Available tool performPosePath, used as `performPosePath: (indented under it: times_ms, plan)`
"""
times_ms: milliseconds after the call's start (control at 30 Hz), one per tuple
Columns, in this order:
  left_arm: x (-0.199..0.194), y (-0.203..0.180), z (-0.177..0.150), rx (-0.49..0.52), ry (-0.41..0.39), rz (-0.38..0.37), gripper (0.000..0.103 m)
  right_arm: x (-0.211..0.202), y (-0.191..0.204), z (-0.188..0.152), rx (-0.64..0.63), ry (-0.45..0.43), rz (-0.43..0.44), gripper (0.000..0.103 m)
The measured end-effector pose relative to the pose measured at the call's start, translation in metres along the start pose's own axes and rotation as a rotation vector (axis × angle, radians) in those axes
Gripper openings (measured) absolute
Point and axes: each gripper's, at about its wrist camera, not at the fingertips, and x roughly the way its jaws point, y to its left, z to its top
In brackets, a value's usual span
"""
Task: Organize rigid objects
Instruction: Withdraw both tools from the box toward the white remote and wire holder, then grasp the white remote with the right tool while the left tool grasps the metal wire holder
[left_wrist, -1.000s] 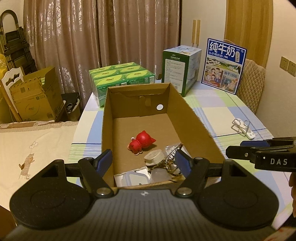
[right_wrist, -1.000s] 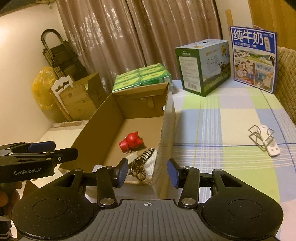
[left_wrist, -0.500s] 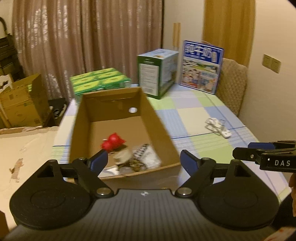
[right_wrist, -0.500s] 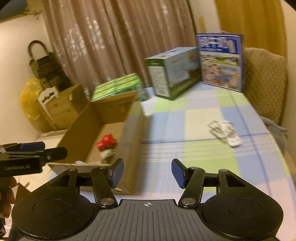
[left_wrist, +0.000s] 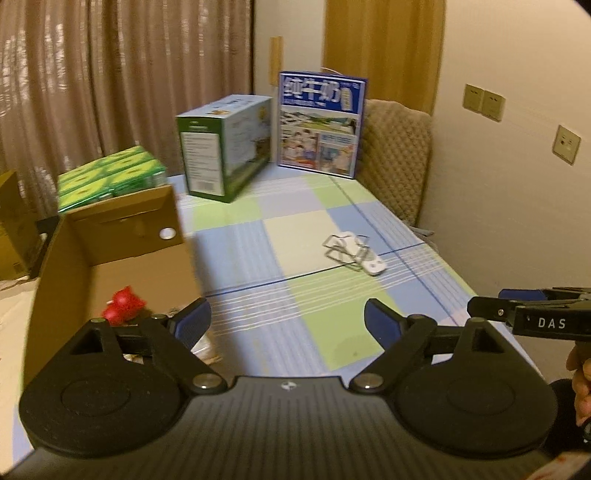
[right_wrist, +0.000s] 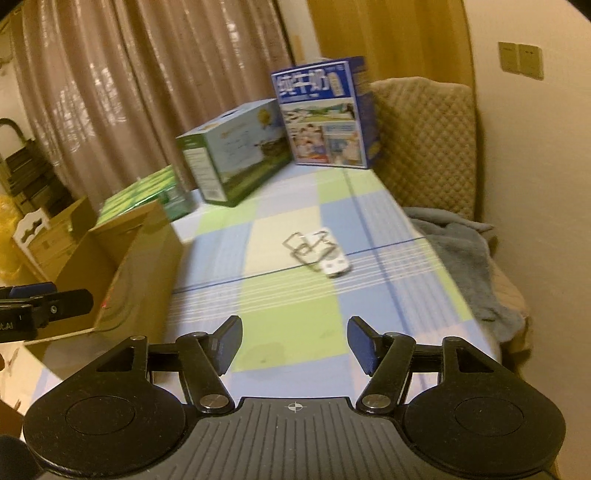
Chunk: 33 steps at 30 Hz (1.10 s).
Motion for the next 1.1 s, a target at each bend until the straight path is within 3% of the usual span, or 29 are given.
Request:
performPosePath:
  times_ms: [433,967,1100]
  plan:
    - [0.095,-0.034,0.023,0.055,0.051,-0.054,0.088,0.048,-0.052,0.022,-0.027,0.007,-0.03,0.061]
    - [0.215,-0.037,0.03,0.117,0.125,-0.038,0.088,0.191,-0.068,0.035,-0.167,0.069,0.02,0.06]
    - [0.229,-0.032,0.03,0.105,0.131,-0.035,0.088,0.22,-0.061,0.038,-0.231,0.07,0.039,0.052]
